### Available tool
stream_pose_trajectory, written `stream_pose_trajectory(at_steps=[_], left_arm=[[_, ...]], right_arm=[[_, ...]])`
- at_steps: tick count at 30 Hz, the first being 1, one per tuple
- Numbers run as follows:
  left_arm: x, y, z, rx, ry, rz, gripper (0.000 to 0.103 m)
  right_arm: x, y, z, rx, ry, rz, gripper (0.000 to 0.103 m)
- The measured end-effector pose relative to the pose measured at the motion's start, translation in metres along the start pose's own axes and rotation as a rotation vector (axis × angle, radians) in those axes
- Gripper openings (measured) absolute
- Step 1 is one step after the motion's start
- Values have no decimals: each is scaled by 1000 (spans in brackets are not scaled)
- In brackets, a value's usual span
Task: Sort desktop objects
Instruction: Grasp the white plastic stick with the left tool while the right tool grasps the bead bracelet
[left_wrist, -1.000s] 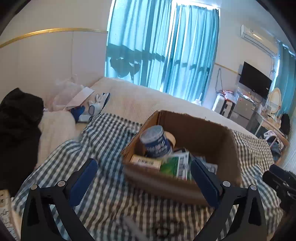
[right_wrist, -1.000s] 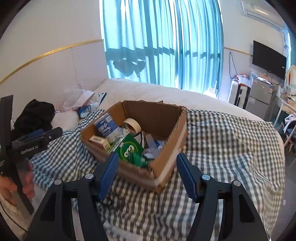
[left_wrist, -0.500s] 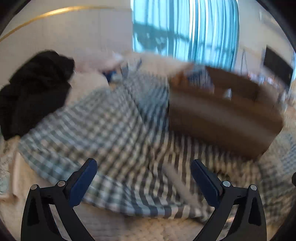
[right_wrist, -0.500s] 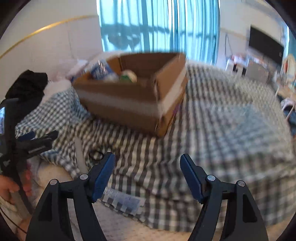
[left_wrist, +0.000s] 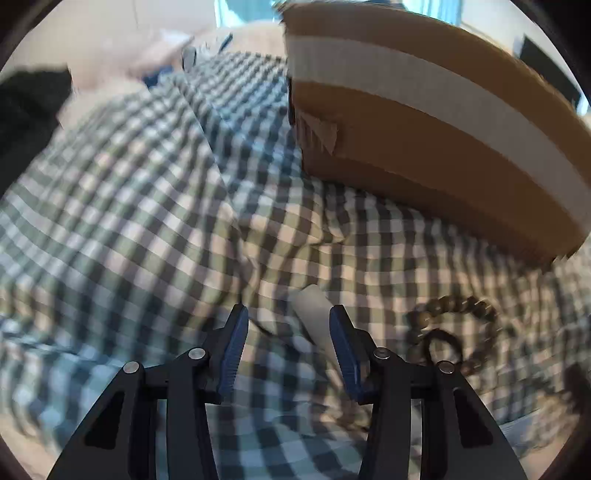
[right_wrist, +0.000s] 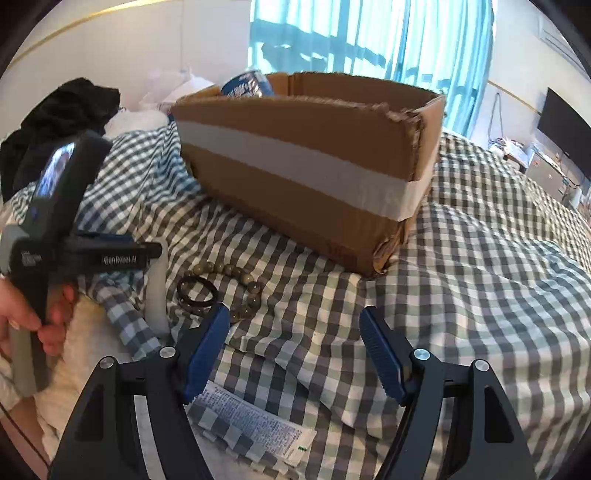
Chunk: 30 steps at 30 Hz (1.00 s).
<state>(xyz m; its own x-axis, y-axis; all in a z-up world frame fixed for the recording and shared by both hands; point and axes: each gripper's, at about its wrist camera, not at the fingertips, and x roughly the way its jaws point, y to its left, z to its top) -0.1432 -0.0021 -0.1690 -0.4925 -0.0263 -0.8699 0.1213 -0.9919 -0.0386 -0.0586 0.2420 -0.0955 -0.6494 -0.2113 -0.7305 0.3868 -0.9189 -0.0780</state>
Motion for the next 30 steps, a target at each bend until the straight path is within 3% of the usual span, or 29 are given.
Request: stream_pose_trajectory(at_steps=[4, 5, 6, 11, 16, 19, 21, 22, 23, 25, 30], left_arm=[[8, -6, 2, 2, 15, -52, 45], [12, -9, 2, 12, 31, -72, 27], [17, -14, 2, 38, 65, -106, 17], [7, -24, -3, 84, 38, -78, 16], [-10, -21, -4, 41, -10, -168, 17], [7, -22, -5, 57, 49, -126, 23], [13, -24, -5, 56, 66, -145, 24], [11, -28, -4, 77, 53, -136, 22], [8, -31, -4, 99, 48, -124, 16], [1, -38, -6, 142, 34, -84, 15], [-30, -30, -15, 144, -19, -80, 15]], right_arm=[[10, -1, 2, 12, 15, 36, 73], [12, -2, 2, 18, 17, 44, 73], [13, -3, 2, 22, 16, 49, 73], [11, -1, 6, 27, -1, 64, 73], [14, 2, 8, 16, -5, 62, 72], [24, 3, 8, 18, 17, 57, 61], [32, 4, 9, 26, 32, 60, 57], [34, 4, 10, 29, 33, 66, 55], [36, 5, 11, 31, 34, 75, 48], [41, 6, 13, 31, 46, 96, 37], [52, 14, 15, 6, 57, 124, 35]])
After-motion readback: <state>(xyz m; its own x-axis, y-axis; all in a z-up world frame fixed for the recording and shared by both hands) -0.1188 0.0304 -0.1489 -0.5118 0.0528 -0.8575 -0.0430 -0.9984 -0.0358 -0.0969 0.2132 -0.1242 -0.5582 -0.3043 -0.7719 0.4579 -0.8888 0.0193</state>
